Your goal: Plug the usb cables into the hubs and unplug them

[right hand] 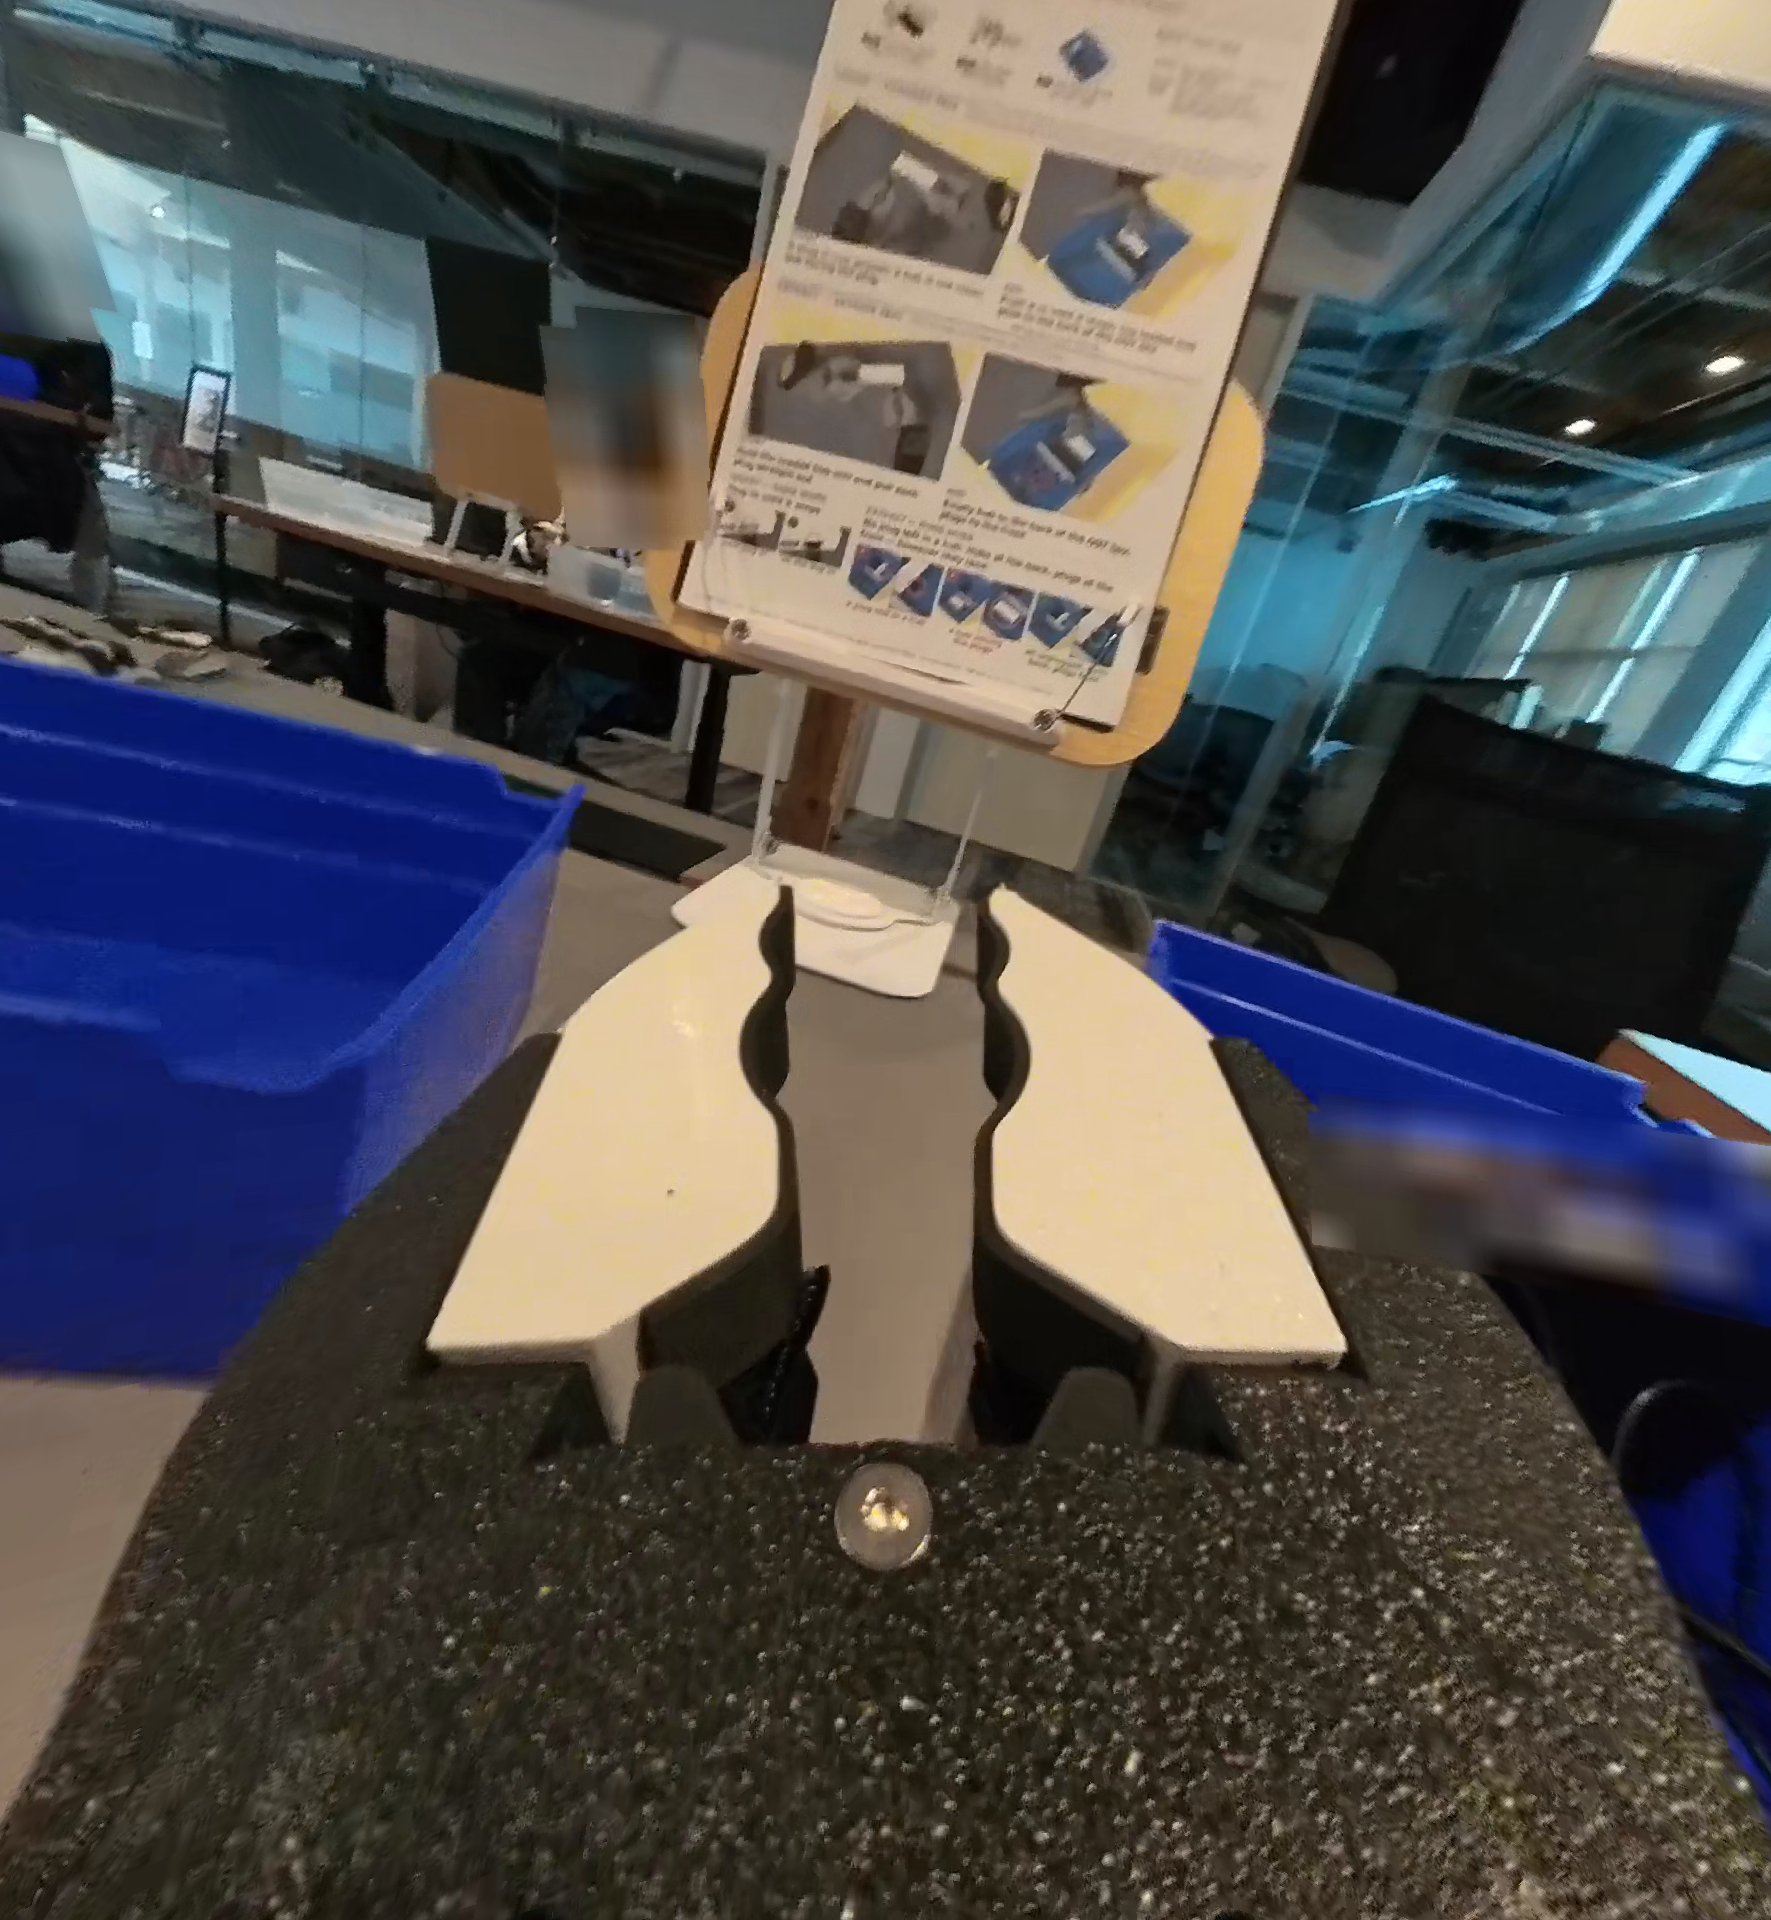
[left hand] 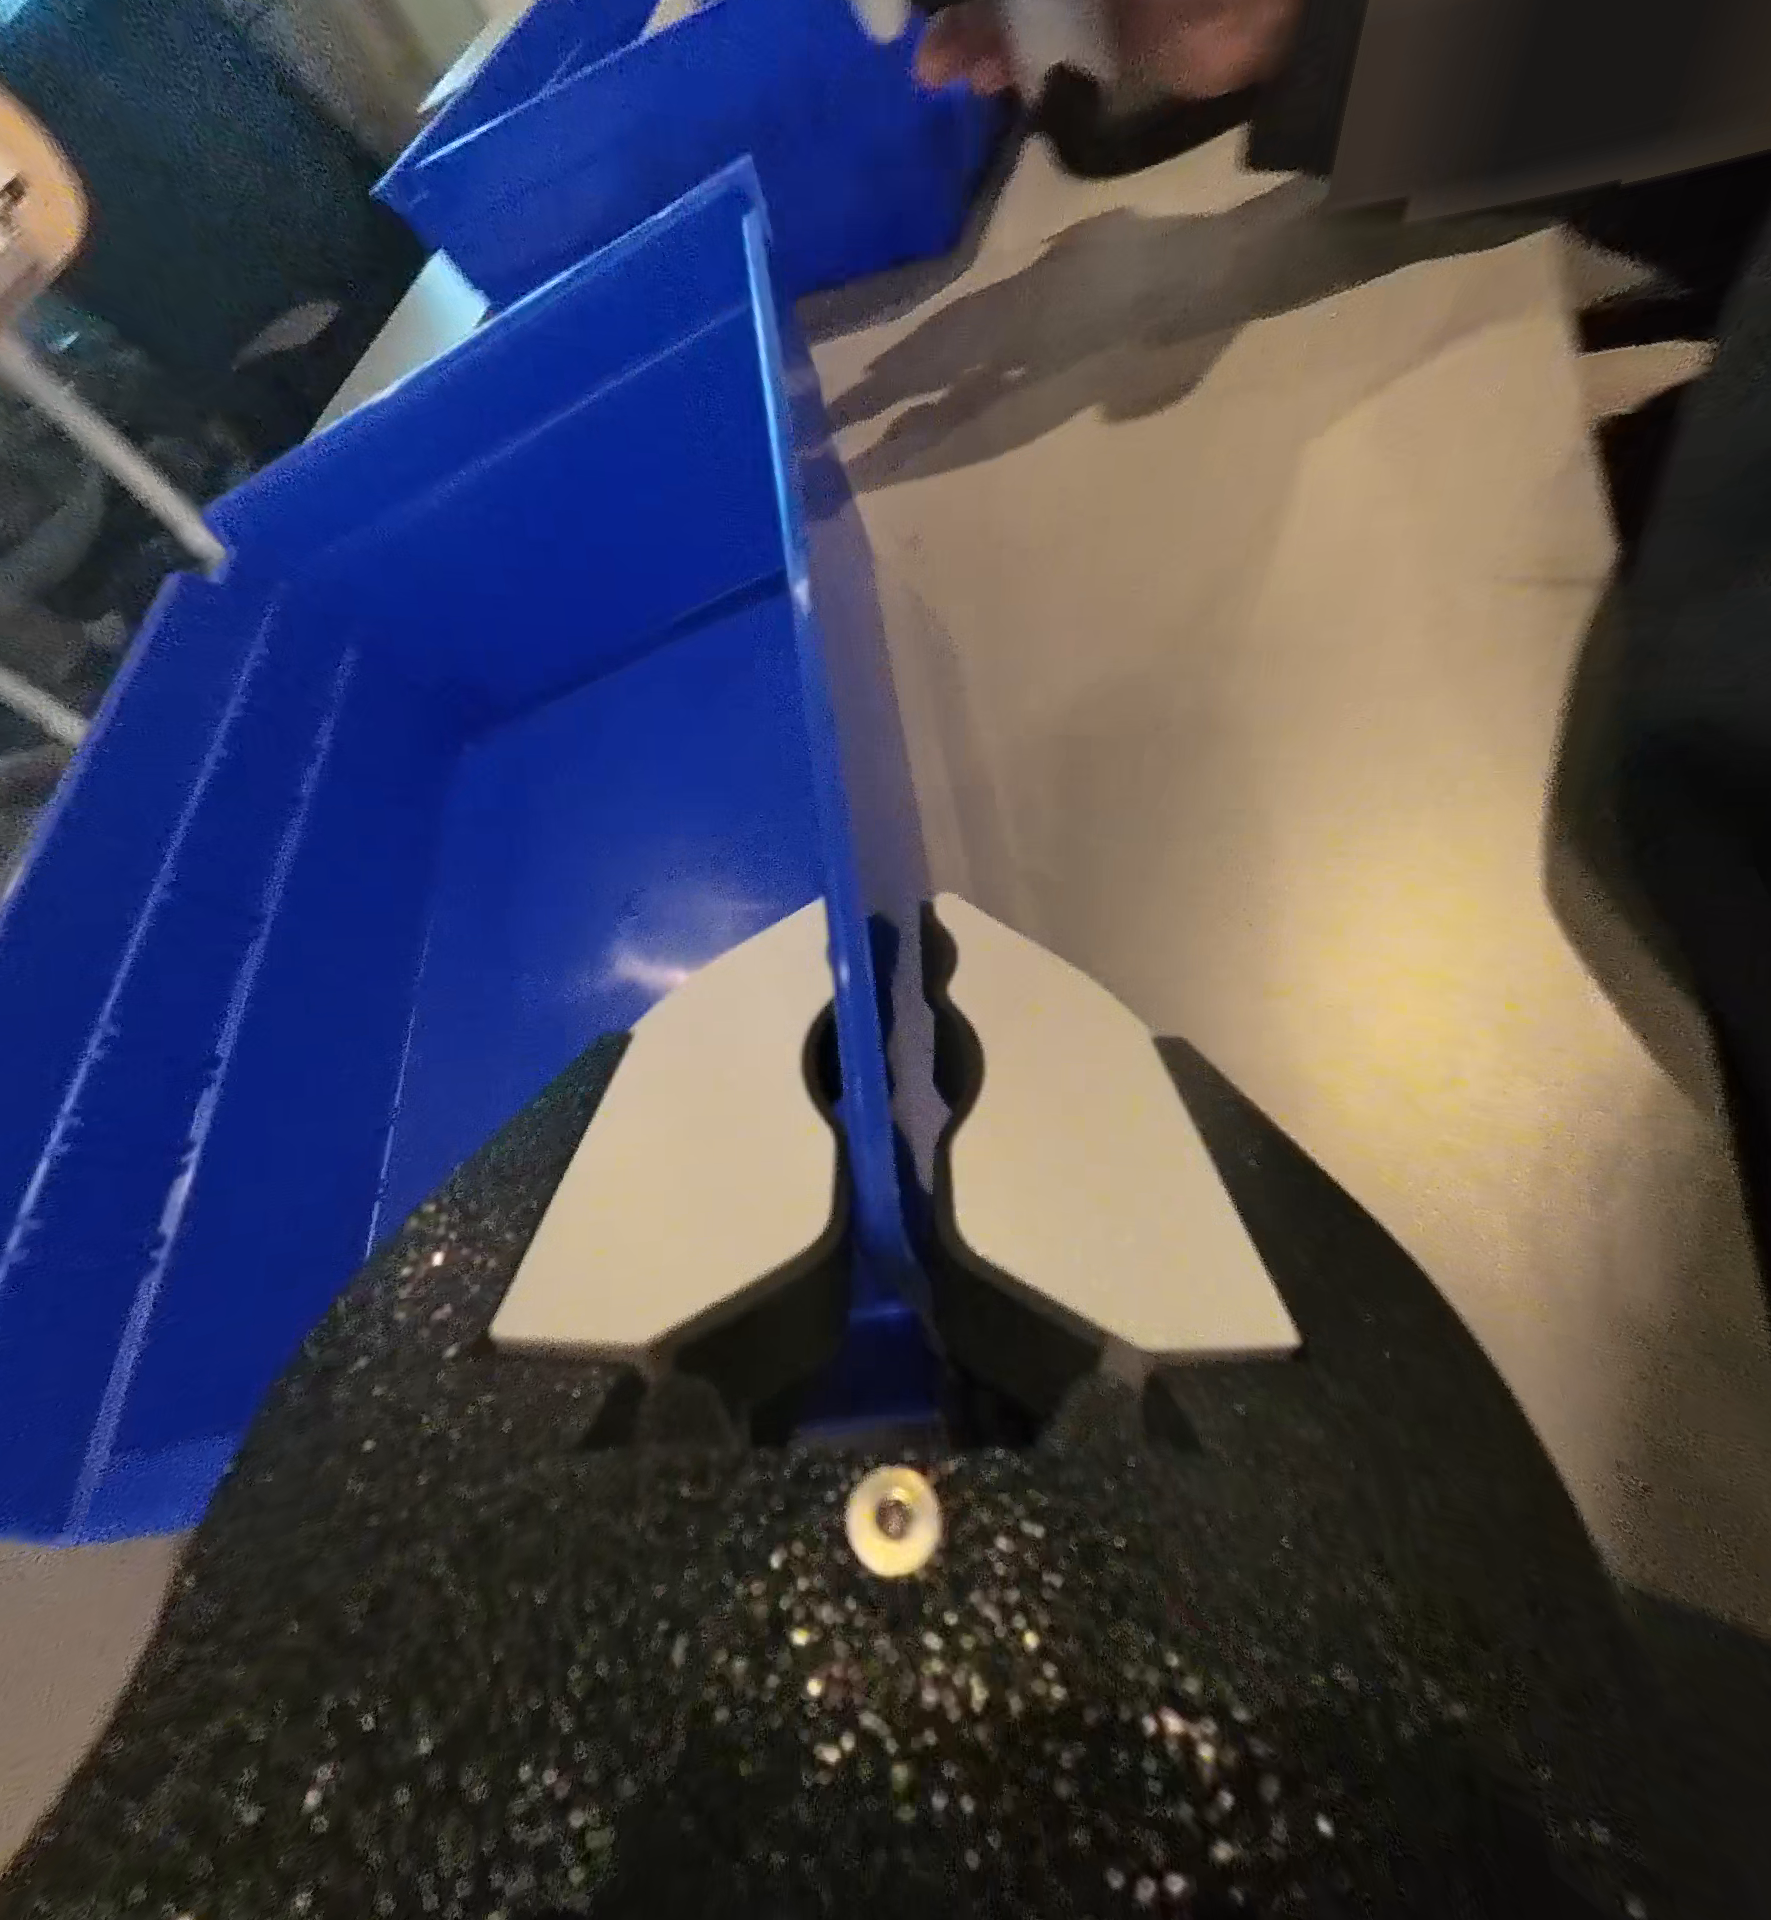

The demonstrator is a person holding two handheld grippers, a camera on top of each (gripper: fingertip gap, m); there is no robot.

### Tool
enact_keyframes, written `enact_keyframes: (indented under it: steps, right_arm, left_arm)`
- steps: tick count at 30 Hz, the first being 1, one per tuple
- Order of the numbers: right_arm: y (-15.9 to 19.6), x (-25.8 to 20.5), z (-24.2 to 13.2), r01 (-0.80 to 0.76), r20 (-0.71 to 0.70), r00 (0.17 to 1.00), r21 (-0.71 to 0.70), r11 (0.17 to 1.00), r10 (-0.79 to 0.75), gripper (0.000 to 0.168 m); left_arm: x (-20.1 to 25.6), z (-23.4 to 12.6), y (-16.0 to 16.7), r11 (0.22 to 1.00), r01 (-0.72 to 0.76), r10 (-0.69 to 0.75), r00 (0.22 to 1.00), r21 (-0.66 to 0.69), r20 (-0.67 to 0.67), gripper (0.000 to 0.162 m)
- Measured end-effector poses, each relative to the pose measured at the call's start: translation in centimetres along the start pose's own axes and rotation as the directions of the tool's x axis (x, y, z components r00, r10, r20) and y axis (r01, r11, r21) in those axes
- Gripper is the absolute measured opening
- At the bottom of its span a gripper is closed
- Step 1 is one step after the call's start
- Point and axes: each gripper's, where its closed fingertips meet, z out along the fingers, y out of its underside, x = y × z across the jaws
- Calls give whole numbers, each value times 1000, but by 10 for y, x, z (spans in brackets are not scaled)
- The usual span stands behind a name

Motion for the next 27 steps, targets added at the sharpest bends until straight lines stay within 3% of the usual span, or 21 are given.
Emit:
enact_keyframes:
  steps: [5,8,10,14,16,18,22,27]
  right_arm:
    - [-8,9,-5,30,-58,998,45,999,-27,25]
    - [-6,9,-5,41,-62,997,37,998,-38,24]
    - [-5,8,-4,42,-58,998,32,999,-41,24]
    - [-4,8,-4,41,-54,998,25,999,-40,24]
    - [-3,7,-3,32,-47,998,24,999,-31,24]
    - [-3,5,-3,29,-39,999,23,999,-28,24]
    - [-2,5,-2,33,-38,999,19,999,-32,25]
    - [-1,3,-2,27,-27,999,17,999,-26,25]
  left_arm:
    - [17,-8,-11,995,-5,19,989,97,-147,9]
    - [15,-10,-16,988,75,-50,983,137,-179,10]
    - [8,-17,-31,955,165,-121,976,248,-184,25]
    - [-28,-47,-53,881,198,-198,979,430,-46,41]
    - [-50,-57,-52,863,223,-268,963,453,37,49]
    - [-74,-67,-47,859,207,-316,934,468,166,45]
    - [-119,-90,-40,819,151,-423,810,553,405,33]
    - [-168,-111,12,822,232,-559,503,520,659,21]
